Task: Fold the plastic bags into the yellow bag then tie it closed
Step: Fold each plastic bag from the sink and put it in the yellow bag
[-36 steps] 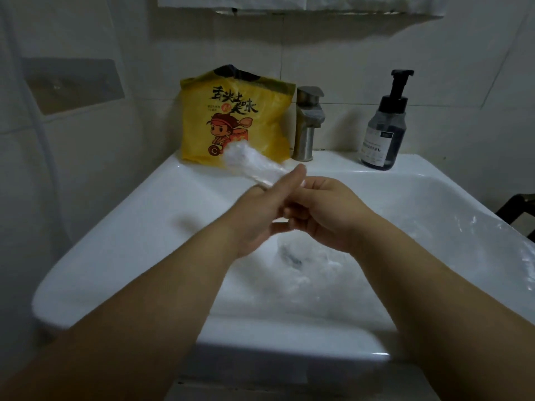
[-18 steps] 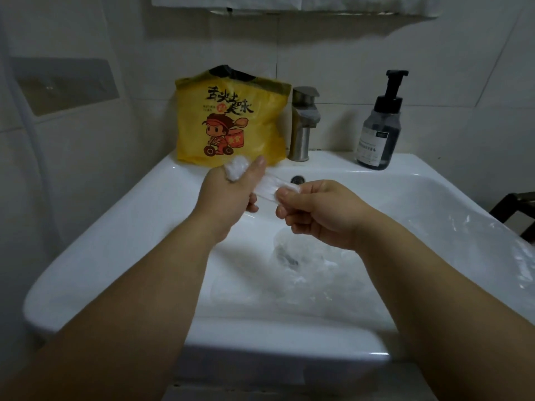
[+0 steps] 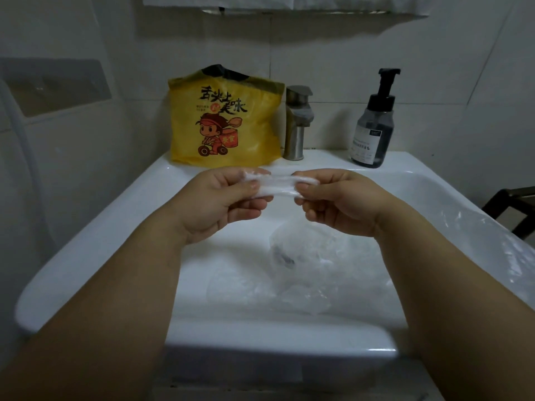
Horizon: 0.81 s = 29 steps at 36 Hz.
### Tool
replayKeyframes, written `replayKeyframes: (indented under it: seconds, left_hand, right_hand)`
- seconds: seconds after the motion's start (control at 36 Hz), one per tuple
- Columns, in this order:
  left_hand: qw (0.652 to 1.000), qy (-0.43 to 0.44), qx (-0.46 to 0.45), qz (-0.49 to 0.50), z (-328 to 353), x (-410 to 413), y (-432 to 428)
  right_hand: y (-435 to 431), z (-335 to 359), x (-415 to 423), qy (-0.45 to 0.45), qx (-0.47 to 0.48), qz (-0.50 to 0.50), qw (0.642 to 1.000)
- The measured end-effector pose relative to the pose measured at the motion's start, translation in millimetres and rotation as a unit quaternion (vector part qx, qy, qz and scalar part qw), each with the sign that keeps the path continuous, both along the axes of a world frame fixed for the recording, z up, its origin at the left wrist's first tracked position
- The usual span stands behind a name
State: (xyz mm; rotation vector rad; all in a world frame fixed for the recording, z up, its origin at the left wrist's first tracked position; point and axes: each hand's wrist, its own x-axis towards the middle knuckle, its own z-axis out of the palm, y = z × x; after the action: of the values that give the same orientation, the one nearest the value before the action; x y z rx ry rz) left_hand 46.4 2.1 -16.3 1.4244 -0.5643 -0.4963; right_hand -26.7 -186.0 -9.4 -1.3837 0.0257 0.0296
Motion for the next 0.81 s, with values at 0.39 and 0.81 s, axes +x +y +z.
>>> replayKeyframes:
  seconds: [0.39,0.81]
  left_hand:
    - [0.999,0.031,-0.028,-0.006,5.9,-4.6,2.8]
    - [0.999,-0.003,0.019,0.029,-3.6,3.5,-0.7]
  right_hand:
    - [-3.0,4.4,-5.3,-0.012,0.024,0.052,0.998]
    - [-4.4,-1.8,-2.4,0.008,-0.176,-0.037,0.984]
